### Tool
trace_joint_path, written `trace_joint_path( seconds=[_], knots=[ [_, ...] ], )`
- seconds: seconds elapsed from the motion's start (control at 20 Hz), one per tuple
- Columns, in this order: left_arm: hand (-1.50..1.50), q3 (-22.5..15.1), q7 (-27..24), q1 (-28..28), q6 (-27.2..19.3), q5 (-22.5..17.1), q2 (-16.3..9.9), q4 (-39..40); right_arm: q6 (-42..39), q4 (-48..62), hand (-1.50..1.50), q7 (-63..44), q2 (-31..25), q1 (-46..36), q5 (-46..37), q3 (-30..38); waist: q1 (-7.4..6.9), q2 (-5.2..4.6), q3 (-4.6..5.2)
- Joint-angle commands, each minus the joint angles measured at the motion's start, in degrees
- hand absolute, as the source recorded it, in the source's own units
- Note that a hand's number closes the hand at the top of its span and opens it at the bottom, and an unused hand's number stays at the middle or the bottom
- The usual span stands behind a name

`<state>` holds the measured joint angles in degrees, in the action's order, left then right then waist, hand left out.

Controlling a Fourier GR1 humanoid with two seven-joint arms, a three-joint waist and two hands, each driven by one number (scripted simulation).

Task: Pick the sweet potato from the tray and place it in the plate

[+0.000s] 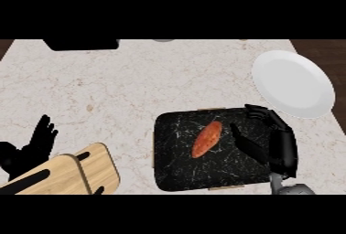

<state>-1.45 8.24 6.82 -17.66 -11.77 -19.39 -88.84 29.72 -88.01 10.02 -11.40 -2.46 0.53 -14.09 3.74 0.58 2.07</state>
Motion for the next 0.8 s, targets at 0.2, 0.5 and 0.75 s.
trace_joint_path(
  seconds=[0.2, 0.5, 0.75],
  knots=[
    [0.00, -7.4, 2.3, -3.7, 0.9, 4.7, 1.8, 0.6, 1.0, -1.6, -1.50, 1.0, -2.5, 7.6, -11.6, -10.7, -2.30, -0.42, -1.96],
    [0.00, -6.6, 4.1, -5.0, 2.5, 3.3, 0.8, 1.4, -0.9, -4.3, -1.50, -18.4, -11.6, 2.7, -24.1, -11.5, -2.47, -0.36, -1.74],
    [0.00, -6.0, 3.2, -5.5, 3.2, 3.2, 1.4, 2.2, -11.2, -8.5, -1.50, -32.8, -14.9, -1.1, -27.0, -14.0, -2.94, -0.47, -1.76]
  ],
)
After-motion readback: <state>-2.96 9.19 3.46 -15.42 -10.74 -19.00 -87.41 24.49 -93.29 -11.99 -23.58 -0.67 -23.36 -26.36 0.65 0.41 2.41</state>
